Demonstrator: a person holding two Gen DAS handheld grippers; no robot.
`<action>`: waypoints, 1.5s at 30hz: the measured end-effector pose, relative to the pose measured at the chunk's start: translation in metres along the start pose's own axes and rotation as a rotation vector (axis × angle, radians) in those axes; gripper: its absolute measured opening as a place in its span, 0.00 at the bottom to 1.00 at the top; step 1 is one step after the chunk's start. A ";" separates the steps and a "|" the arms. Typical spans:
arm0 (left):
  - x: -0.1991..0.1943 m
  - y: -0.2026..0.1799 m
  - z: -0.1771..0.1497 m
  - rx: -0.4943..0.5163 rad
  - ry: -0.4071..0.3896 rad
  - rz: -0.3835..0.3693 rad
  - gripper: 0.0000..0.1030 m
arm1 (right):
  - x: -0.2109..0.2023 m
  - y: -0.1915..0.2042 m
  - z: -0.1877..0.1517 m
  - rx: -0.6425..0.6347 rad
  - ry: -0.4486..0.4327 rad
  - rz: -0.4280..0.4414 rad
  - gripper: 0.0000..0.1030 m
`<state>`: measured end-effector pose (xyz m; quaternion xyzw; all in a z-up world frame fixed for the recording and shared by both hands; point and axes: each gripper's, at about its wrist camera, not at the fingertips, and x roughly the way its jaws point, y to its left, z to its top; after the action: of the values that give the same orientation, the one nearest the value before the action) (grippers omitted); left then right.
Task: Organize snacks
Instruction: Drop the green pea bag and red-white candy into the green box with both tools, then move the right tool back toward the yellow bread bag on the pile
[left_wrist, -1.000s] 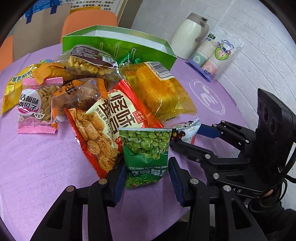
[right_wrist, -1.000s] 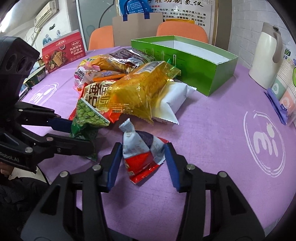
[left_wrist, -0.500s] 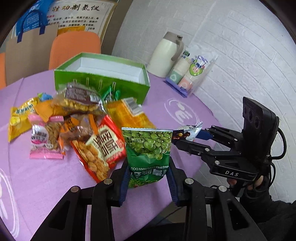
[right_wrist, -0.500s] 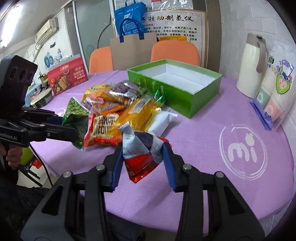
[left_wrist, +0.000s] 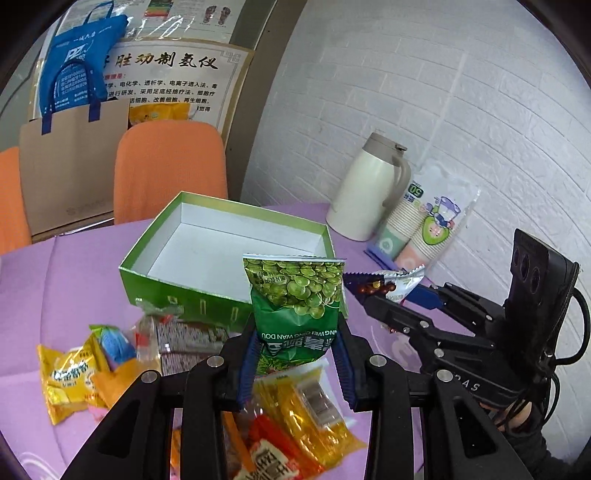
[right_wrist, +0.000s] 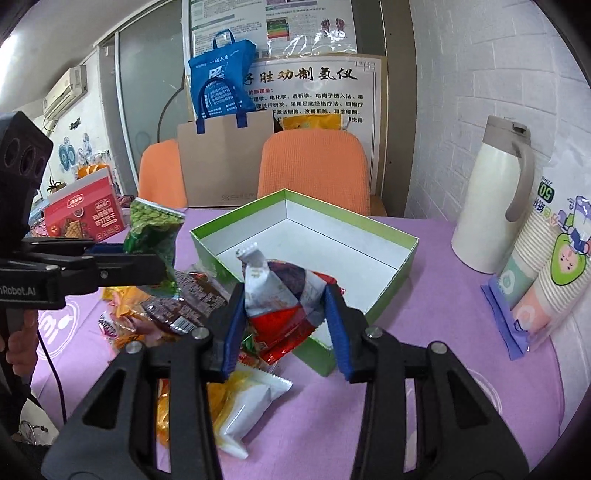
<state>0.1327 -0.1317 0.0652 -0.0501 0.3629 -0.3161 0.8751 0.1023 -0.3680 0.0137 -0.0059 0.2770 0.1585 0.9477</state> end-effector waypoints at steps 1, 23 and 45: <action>0.009 0.003 0.005 -0.004 0.007 0.006 0.36 | 0.009 -0.004 0.002 0.011 0.008 -0.002 0.42; 0.102 0.073 0.040 -0.100 0.093 0.156 0.83 | 0.040 -0.062 0.019 0.128 -0.033 -0.138 0.99; -0.029 0.036 -0.072 -0.058 0.014 0.194 0.84 | -0.058 0.023 -0.075 0.243 -0.134 0.001 0.99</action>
<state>0.0876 -0.0756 0.0185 -0.0379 0.3811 -0.2194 0.8973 0.0095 -0.3712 -0.0173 0.1196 0.2302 0.1241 0.9578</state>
